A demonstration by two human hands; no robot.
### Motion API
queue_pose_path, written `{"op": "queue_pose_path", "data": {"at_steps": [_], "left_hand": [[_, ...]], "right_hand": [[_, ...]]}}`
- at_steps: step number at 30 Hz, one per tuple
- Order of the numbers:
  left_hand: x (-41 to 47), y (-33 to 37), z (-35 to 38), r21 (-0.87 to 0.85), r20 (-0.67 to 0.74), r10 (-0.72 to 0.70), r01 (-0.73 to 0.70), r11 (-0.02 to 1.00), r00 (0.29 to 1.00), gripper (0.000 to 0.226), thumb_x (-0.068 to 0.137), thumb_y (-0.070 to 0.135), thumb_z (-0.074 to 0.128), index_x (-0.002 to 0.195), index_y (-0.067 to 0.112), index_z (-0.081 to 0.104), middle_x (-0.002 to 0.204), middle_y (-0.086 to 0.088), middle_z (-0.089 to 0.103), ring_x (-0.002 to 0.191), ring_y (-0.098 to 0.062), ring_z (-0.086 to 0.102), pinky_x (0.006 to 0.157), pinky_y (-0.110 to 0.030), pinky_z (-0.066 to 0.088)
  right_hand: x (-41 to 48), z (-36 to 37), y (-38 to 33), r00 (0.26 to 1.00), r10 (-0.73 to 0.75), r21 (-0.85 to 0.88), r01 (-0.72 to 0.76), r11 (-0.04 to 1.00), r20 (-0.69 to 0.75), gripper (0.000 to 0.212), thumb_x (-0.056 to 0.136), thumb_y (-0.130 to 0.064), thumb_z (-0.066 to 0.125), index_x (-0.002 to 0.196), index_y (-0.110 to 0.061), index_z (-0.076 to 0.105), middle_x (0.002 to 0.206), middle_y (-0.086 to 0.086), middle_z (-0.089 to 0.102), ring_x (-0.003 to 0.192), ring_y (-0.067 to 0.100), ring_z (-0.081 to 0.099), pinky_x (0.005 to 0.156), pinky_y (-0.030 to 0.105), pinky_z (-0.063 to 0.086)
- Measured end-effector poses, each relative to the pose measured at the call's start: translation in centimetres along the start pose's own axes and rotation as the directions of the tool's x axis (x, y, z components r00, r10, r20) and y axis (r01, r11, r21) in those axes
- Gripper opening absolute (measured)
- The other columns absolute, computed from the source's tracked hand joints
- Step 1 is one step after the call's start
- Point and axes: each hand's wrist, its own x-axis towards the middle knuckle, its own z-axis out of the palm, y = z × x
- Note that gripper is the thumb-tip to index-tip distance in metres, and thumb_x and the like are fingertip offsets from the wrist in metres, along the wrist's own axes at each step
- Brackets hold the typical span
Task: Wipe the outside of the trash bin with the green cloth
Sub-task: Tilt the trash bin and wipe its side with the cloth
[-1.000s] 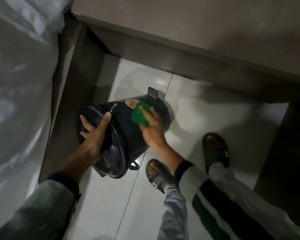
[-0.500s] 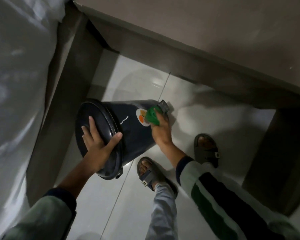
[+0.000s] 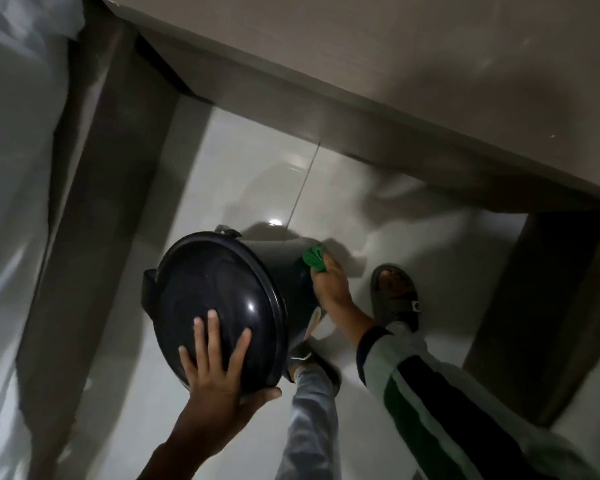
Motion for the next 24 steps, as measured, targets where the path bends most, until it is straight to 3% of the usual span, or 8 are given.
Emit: {"op": "queue_pose_path", "data": {"at_steps": [3, 5, 7, 12, 17, 20, 22, 24], "left_hand": [[-0.5, 0.4, 1.1, 0.007, -0.03, -0.014, 0.014, 1.0, 0.999, 0.1, 0.078, 0.085, 0.036, 0.157, 0.035, 0.003, 0.167, -0.015, -0.013, 0.151, -0.044, -0.004, 0.1, -0.082, 0.02], [-0.9, 0.5, 1.6, 0.009, -0.037, -0.039, 0.04, 0.999, 0.999, 0.101, 0.078, 0.086, 0.036, 0.157, 0.032, 0.006, 0.167, -0.016, -0.012, 0.152, -0.043, -0.003, 0.098, -0.083, 0.024], [-0.8, 0.6, 1.5, 0.008, -0.04, -0.06, 0.061, 0.998, 0.997, 0.1, 0.077, 0.086, 0.036, 0.155, 0.027, 0.014, 0.167, -0.016, -0.011, 0.152, -0.042, -0.003, 0.096, -0.083, 0.026], [-1.0, 0.0, 1.3, 0.003, -0.153, -0.034, 0.035, 0.999, 0.988, 0.105, 0.076, 0.086, 0.039, 0.158, 0.03, 0.006, 0.167, -0.014, -0.011, 0.153, -0.039, -0.004, 0.095, -0.083, 0.026], [-0.8, -0.3, 1.5, -0.007, -0.192, -0.031, 0.03, 1.0, 0.981, 0.105, 0.077, 0.084, 0.043, 0.157, 0.034, -0.002, 0.164, -0.022, -0.008, 0.152, -0.041, -0.007, 0.1, -0.08, 0.017], [0.0, 2.0, 0.8, -0.088, -0.138, -0.159, 0.148, 0.985, 0.978, 0.101, 0.078, 0.085, 0.038, 0.156, 0.037, -0.005, 0.164, -0.02, -0.013, 0.151, -0.037, -0.014, 0.106, -0.075, 0.011], [1.3, 4.3, 0.2, -0.132, -0.084, -0.273, 0.261, 0.956, 0.958, 0.101, 0.075, 0.088, 0.031, 0.154, 0.035, -0.002, 0.164, -0.022, -0.014, 0.15, -0.041, -0.015, 0.107, -0.077, 0.009], [2.7, 6.3, -0.6, -0.158, -0.024, -0.363, 0.355, 0.921, 0.931, 0.102, 0.07, 0.092, 0.027, 0.15, 0.035, -0.002, 0.162, -0.02, -0.017, 0.148, -0.042, -0.019, 0.109, -0.078, 0.008]], "right_hand": [[-4.9, 0.7, -0.5, 0.983, -0.167, 0.018, 0.166, 0.986, 0.077, 0.054, 0.095, -0.01, 0.051, 0.147, -0.022, 0.04, 0.154, 0.012, 0.039, 0.142, 0.029, 0.037, 0.121, 0.041, 0.027], [-8.6, 0.8, -0.9, 0.925, -0.318, 0.101, 0.303, 0.948, 0.206, 0.056, 0.091, -0.017, 0.052, 0.141, -0.041, 0.042, 0.158, 0.0, 0.032, 0.146, 0.013, 0.026, 0.122, 0.033, 0.021], [-8.7, 0.7, -1.3, 0.875, -0.4, 0.085, 0.392, 0.916, 0.274, 0.056, 0.09, -0.019, 0.051, 0.139, -0.045, 0.043, 0.158, -0.006, 0.03, 0.146, 0.005, 0.021, 0.12, 0.028, 0.017], [1.3, 0.7, -1.7, 0.928, -0.277, -0.192, 0.327, 0.925, 0.248, 0.046, 0.096, -0.015, 0.058, 0.14, -0.006, 0.048, 0.144, 0.018, 0.053, 0.134, 0.028, 0.048, 0.117, 0.031, 0.031], [11.4, 1.0, -2.6, 0.965, -0.115, -0.363, 0.197, 0.911, 0.237, 0.038, 0.096, -0.038, 0.053, 0.123, -0.013, 0.063, 0.133, 0.016, 0.062, 0.125, 0.033, 0.056, 0.11, 0.038, 0.041], [8.7, 2.5, -4.1, 0.931, -0.225, -0.253, 0.301, 0.92, 0.289, 0.039, 0.096, -0.024, 0.055, 0.133, -0.013, 0.057, 0.142, 0.015, 0.056, 0.133, 0.033, 0.05, 0.117, 0.046, 0.035], [3.8, 2.3, -4.5, 0.902, -0.323, -0.082, 0.359, 0.93, 0.286, 0.044, 0.093, -0.001, 0.055, 0.136, -0.006, 0.054, 0.144, 0.019, 0.053, 0.134, 0.034, 0.05, 0.119, 0.046, 0.033], [-0.9, 0.9, -3.6, 0.889, -0.395, -0.012, 0.409, 0.913, 0.232, 0.05, 0.092, 0.005, 0.054, 0.14, -0.009, 0.05, 0.149, 0.016, 0.047, 0.14, 0.031, 0.043, 0.122, 0.043, 0.029]]}}
